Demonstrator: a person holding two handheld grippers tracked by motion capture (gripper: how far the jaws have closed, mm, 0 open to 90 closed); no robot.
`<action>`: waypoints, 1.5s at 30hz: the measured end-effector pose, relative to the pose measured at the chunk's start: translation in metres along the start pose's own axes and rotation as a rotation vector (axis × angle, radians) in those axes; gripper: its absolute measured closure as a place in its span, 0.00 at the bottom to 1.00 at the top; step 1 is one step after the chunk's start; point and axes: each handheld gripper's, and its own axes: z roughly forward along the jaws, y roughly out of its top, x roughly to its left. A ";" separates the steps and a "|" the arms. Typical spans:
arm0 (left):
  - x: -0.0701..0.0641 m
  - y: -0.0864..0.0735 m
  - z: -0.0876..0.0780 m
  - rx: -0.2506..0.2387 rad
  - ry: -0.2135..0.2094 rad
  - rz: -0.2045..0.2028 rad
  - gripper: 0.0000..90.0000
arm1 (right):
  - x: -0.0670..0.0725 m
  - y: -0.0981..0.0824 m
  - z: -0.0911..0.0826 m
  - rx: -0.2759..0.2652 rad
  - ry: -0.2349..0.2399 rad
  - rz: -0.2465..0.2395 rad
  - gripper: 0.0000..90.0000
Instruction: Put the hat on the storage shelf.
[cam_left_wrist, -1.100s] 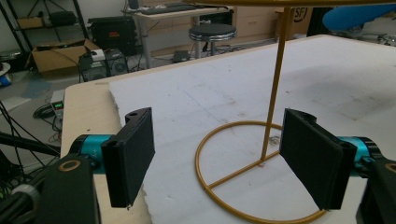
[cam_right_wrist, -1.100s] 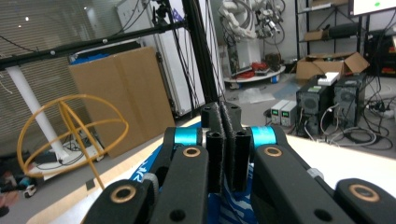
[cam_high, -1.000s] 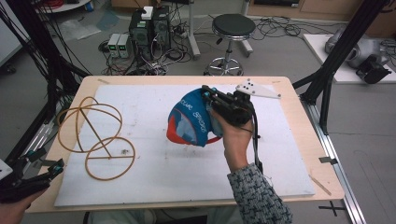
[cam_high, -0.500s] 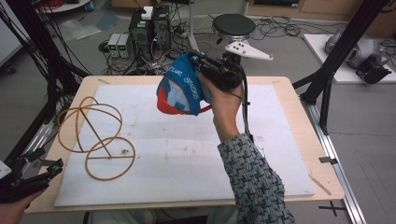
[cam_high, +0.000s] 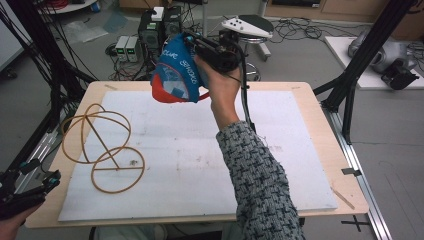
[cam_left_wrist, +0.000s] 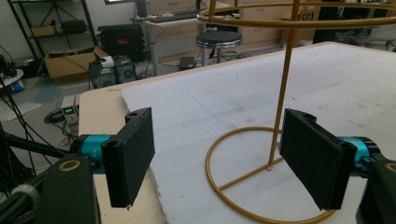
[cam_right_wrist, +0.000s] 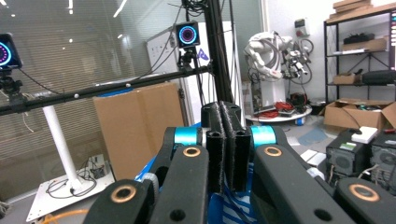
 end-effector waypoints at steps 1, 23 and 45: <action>0.000 0.000 0.000 -0.001 -0.001 0.000 0.30 | 0.002 0.001 0.003 0.001 0.003 -0.003 0.99; 0.003 0.001 -0.006 -0.010 0.006 0.000 0.30 | 0.066 -0.002 0.066 0.073 0.191 -0.003 0.99; 0.002 0.001 -0.006 -0.008 0.001 0.004 0.30 | 0.117 -0.021 0.095 0.167 0.312 -0.011 0.99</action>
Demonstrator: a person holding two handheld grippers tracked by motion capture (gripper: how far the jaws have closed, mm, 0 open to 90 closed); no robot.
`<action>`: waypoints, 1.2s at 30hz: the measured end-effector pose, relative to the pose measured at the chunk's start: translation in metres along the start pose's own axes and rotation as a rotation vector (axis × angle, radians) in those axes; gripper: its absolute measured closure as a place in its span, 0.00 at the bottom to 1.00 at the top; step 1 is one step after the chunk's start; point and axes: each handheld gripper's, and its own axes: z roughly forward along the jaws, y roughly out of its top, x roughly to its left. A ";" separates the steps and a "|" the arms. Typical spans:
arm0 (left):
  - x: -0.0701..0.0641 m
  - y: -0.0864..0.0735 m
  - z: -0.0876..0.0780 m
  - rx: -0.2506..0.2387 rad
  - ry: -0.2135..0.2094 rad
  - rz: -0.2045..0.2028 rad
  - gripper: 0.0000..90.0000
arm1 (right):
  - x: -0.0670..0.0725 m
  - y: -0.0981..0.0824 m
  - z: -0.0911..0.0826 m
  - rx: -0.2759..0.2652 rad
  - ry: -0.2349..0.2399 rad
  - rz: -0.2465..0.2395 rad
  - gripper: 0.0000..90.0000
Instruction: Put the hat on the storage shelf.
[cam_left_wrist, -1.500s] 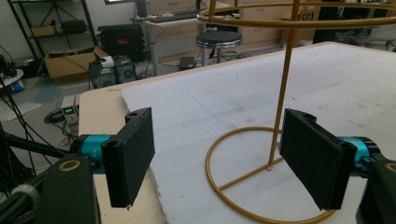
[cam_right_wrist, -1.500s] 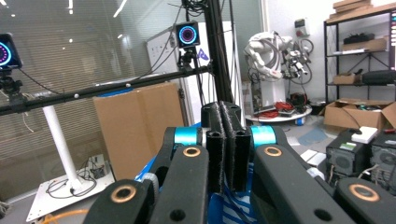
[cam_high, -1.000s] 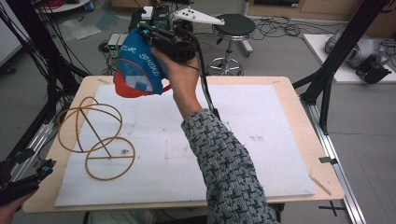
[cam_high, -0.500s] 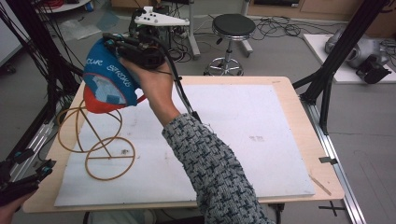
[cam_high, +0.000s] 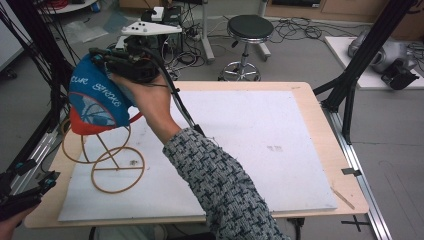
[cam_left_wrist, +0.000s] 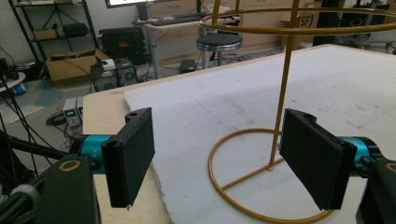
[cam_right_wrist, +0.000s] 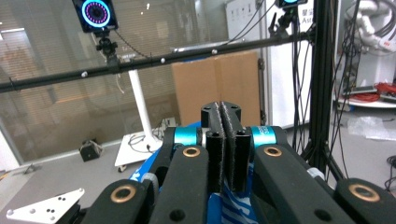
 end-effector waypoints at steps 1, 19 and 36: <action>0.000 0.000 0.000 0.000 0.000 -0.001 0.30 | 0.002 -0.001 0.002 0.007 0.006 0.002 0.99; 0.001 0.000 -0.002 0.004 0.006 0.001 0.30 | 0.016 -0.025 0.015 0.115 0.062 0.049 0.98; 0.002 0.000 -0.003 -0.001 0.009 0.002 0.30 | 0.022 -0.044 0.022 0.164 0.098 0.078 0.98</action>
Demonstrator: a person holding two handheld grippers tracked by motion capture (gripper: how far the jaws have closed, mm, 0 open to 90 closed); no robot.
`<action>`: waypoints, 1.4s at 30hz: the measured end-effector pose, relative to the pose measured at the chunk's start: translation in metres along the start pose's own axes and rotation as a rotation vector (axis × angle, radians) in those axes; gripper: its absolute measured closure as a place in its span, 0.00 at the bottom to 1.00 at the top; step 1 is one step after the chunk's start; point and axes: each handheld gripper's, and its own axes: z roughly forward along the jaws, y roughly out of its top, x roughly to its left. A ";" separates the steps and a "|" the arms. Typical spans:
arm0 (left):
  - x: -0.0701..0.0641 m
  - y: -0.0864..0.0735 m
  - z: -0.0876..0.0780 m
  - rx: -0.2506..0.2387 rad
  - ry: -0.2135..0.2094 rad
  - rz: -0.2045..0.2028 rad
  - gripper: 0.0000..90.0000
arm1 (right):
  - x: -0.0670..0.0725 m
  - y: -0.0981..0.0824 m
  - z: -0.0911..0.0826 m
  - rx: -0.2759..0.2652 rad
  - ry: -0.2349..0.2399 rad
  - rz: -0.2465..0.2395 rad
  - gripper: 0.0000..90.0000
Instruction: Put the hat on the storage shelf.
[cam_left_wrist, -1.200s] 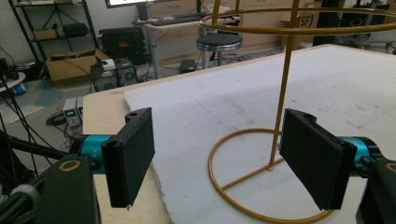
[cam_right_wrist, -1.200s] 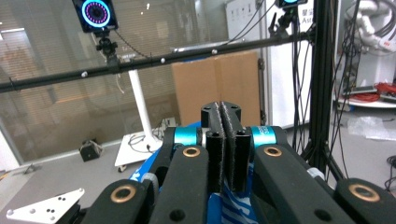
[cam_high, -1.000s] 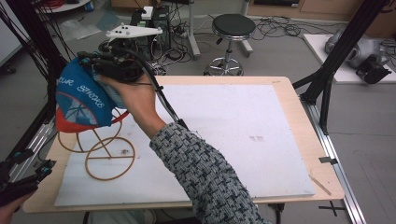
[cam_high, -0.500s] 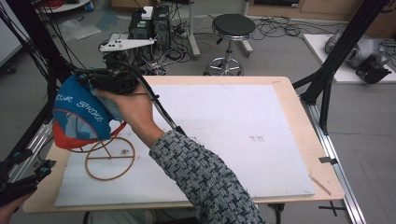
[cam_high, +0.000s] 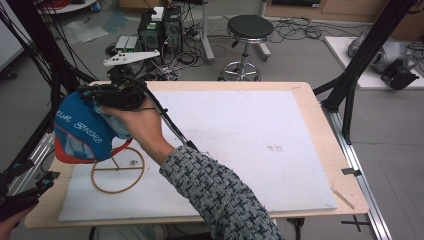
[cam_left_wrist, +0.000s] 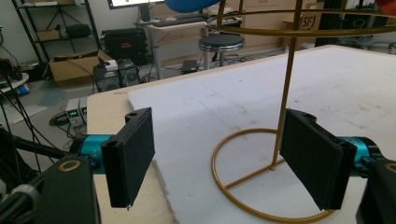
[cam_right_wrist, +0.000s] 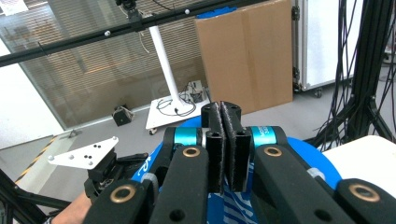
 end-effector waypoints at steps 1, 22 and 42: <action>0.000 0.000 0.000 0.000 0.000 0.000 0.30 | 0.000 0.000 0.000 0.000 0.004 0.001 0.98; -0.001 0.000 0.001 0.005 -0.003 0.003 0.30 | 0.013 -0.001 -0.010 -0.011 0.061 0.042 0.99; 0.000 -0.001 0.001 0.007 -0.004 0.002 0.30 | -0.008 -0.023 0.006 -0.017 0.061 0.069 0.97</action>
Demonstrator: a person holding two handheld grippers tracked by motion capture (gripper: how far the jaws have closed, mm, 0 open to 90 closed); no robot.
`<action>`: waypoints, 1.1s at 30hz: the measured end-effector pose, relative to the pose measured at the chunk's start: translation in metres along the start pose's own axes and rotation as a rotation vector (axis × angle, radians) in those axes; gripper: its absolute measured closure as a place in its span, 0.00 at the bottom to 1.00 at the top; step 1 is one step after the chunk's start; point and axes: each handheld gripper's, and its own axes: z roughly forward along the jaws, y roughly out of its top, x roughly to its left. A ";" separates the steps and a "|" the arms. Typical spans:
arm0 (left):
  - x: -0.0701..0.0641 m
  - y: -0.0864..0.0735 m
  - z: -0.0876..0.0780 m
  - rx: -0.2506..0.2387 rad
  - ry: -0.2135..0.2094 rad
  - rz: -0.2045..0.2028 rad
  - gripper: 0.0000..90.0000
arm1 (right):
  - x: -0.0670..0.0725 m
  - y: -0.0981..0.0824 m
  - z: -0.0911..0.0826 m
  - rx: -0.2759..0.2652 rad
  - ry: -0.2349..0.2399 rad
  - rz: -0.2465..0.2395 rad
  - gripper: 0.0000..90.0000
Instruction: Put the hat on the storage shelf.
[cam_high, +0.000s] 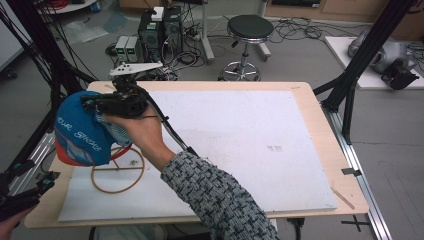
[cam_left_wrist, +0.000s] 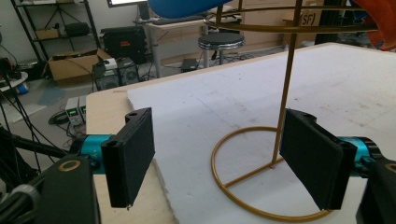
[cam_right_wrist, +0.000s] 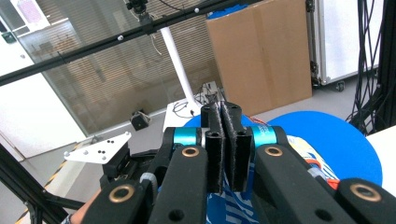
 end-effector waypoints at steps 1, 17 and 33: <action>0.000 0.000 0.000 0.000 0.000 -0.001 0.30 | -0.001 -0.001 0.000 -0.001 0.000 0.004 0.97; -0.001 0.000 0.001 0.000 -0.006 0.000 0.30 | -0.010 -0.004 0.001 -0.005 -0.030 -0.013 0.86; -0.003 0.000 0.003 0.004 -0.017 0.006 0.30 | -0.026 0.003 -0.043 -0.082 -0.153 -0.028 0.70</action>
